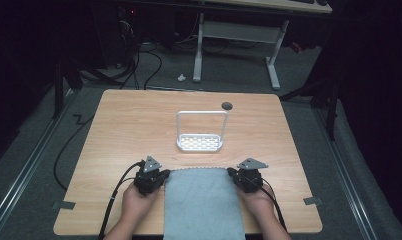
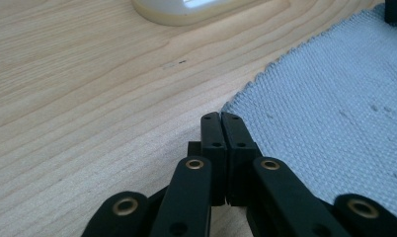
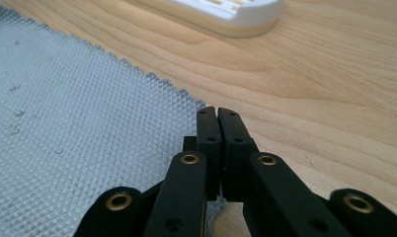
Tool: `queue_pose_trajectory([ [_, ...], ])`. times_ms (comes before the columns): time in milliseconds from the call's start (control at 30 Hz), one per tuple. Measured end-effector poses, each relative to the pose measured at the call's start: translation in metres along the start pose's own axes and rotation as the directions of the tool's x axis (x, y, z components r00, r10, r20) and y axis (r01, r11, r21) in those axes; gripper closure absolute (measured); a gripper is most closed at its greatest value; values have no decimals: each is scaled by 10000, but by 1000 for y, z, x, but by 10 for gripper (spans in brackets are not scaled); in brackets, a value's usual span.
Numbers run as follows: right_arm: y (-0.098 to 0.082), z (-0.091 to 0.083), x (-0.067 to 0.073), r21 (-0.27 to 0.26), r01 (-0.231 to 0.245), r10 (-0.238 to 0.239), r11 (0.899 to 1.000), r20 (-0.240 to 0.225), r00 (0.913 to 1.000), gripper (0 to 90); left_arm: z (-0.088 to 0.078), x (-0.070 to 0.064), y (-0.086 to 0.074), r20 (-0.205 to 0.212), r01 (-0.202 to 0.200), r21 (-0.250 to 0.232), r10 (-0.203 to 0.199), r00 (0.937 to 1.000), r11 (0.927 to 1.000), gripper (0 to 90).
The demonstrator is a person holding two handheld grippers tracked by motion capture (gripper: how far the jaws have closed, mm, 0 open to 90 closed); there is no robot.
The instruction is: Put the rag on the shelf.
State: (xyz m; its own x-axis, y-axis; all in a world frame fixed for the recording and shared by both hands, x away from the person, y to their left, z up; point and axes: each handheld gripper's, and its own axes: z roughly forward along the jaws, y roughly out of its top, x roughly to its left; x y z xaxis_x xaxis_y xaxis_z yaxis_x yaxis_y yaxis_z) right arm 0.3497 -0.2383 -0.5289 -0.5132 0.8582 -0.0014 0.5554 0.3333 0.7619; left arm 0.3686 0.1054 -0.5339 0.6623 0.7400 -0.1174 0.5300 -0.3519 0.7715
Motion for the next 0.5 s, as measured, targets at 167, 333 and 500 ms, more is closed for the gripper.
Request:
queue_pose_trajectory([
  [167, -1, -11, 4, -524, -17, 16, 9986, -20, 10000, 895, -7, 1, -2, 202, 148, -622, -135, 9997, 9980, 892],
  [333, 0, -21, 6, -1081, 78, -86, 9941, -73, 9999, 895, -13, 0, -3, 344, 329, -1020, -296, 9990, 9942, 892],
  [500, 3, -32, 7, -1690, -41, 19, 9856, -133, 9999, 895, -23, -3, -1, 340, 456, -1724, -403, 9986, 9840, 892],
])
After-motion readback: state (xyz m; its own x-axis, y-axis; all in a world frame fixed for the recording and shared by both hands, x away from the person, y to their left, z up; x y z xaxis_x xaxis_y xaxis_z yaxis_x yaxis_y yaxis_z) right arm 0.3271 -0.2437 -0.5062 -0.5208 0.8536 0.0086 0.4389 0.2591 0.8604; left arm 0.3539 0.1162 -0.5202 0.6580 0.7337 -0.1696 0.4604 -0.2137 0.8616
